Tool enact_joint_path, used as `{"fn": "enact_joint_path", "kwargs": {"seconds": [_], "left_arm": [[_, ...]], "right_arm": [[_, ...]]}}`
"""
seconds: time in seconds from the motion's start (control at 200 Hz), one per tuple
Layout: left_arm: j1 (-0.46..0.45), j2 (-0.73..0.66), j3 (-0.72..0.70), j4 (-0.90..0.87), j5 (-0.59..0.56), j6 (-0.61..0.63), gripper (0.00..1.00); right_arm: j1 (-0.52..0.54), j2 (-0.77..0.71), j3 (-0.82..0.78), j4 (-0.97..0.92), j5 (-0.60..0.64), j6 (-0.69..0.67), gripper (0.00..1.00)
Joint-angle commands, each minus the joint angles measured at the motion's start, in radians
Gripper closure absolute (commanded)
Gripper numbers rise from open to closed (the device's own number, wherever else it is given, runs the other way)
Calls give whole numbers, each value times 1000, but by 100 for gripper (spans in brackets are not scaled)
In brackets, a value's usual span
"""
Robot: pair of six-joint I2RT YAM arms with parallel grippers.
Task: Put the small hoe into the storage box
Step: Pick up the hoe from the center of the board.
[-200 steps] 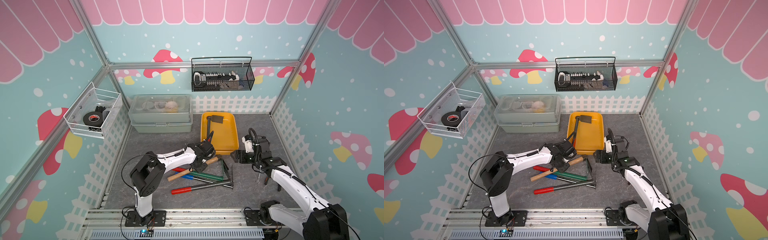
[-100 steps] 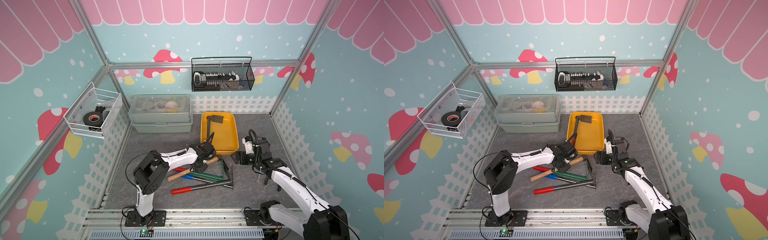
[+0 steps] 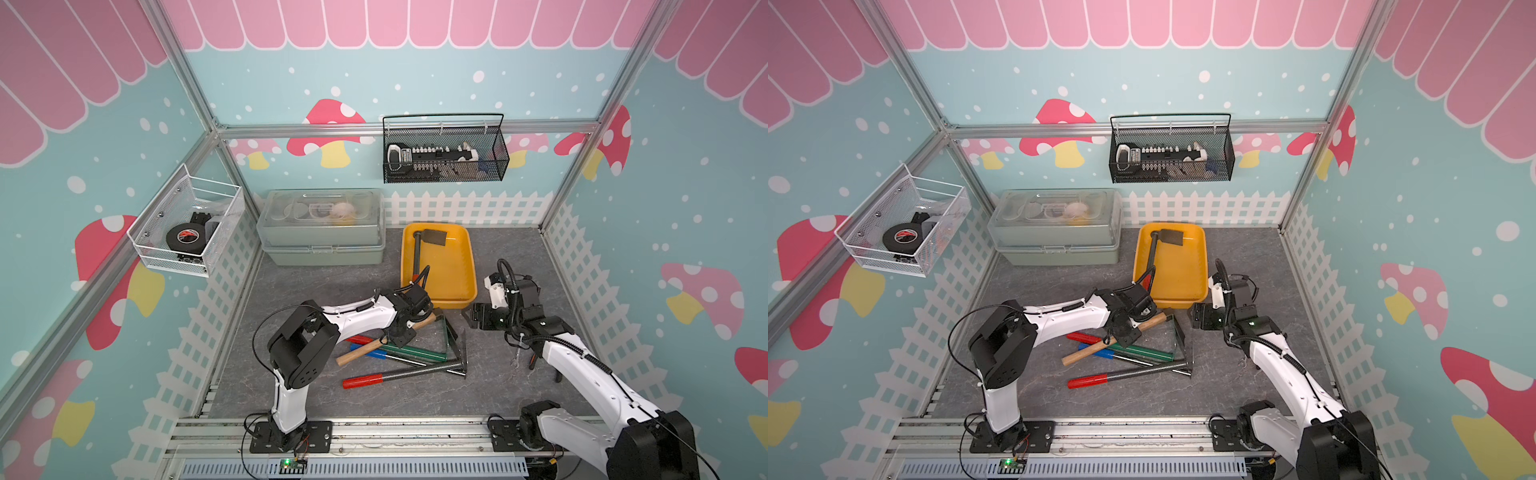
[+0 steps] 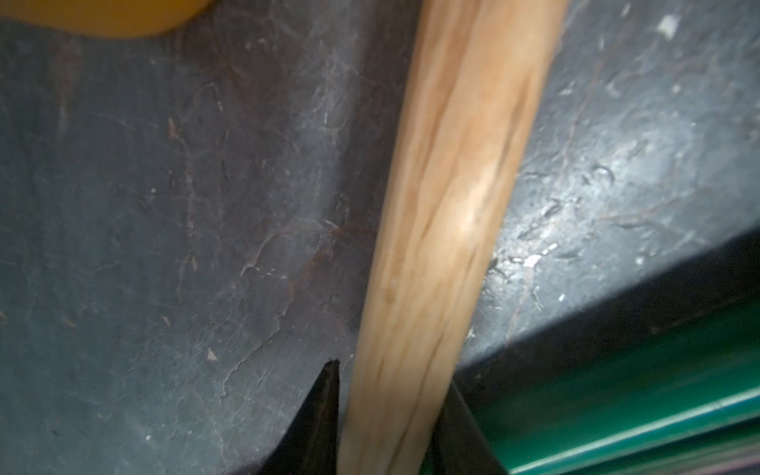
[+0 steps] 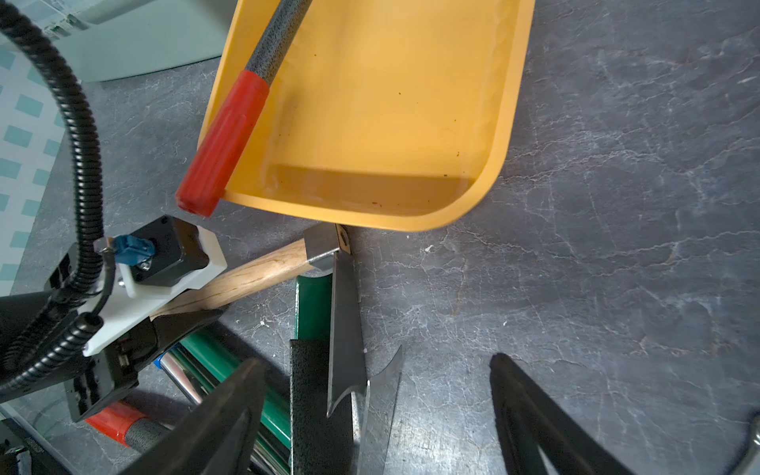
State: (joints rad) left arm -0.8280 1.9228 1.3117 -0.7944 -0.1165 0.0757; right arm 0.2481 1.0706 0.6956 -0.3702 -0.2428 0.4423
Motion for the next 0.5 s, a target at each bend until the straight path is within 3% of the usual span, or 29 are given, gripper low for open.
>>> {"fn": "enact_joint_path", "kwargs": {"seconds": [0.0,0.395,0.495], "left_arm": [[1,4,22,10,-14,-6,71],[-24,-23,32,-8,-8,8,80],[-31,-39,35,-18,-8,9,87]], "right_arm": [[-3,-6,13,-14,4,-2,15],[-3,15,26,-12,5,-2,16],[-3,23,31,-11,4,1,16]]}}
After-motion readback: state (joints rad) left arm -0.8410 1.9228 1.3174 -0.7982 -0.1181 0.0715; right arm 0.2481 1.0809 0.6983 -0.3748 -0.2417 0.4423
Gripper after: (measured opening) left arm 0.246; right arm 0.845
